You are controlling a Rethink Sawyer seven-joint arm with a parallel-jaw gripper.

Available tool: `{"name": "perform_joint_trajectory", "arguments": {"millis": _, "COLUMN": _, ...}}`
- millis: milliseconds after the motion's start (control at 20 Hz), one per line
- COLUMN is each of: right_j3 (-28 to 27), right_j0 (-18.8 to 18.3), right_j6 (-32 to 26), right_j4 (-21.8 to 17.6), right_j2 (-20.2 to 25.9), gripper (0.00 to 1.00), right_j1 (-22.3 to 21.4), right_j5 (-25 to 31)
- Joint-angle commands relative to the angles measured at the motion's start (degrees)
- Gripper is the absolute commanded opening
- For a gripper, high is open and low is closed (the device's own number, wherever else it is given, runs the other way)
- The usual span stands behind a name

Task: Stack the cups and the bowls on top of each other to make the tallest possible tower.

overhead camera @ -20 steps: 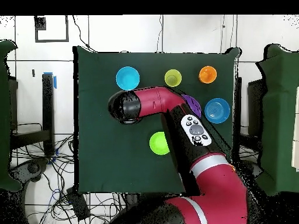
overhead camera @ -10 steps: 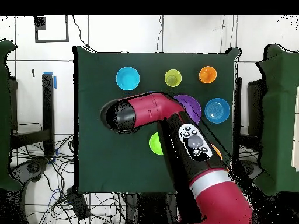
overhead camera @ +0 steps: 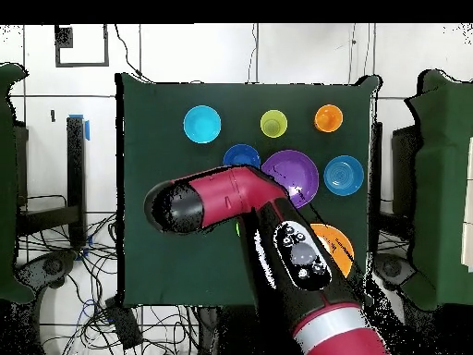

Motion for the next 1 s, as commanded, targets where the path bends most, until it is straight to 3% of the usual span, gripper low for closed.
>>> {"name": "perform_joint_trajectory", "arguments": {"millis": 50, "right_j3": 9.75, "right_j0": 2.11, "right_j6": 6.17, "right_j4": -1.11, "right_j2": 0.18, "gripper": 0.00, "right_j1": -1.98, "right_j5": -7.08}}
{"name": "perform_joint_trajectory", "arguments": {"millis": 250, "right_j3": 12.58, "right_j0": 2.96, "right_j6": 8.24, "right_j4": -1.23, "right_j2": -0.98, "gripper": 0.00, "right_j1": -1.91, "right_j5": -10.28}}
{"name": "perform_joint_trajectory", "arguments": {"millis": 1000, "right_j3": 14.61, "right_j0": 7.22, "right_j6": 10.44, "right_j4": 0.15, "right_j2": -4.03, "gripper": 0.00, "right_j1": -1.48, "right_j5": -13.42}}
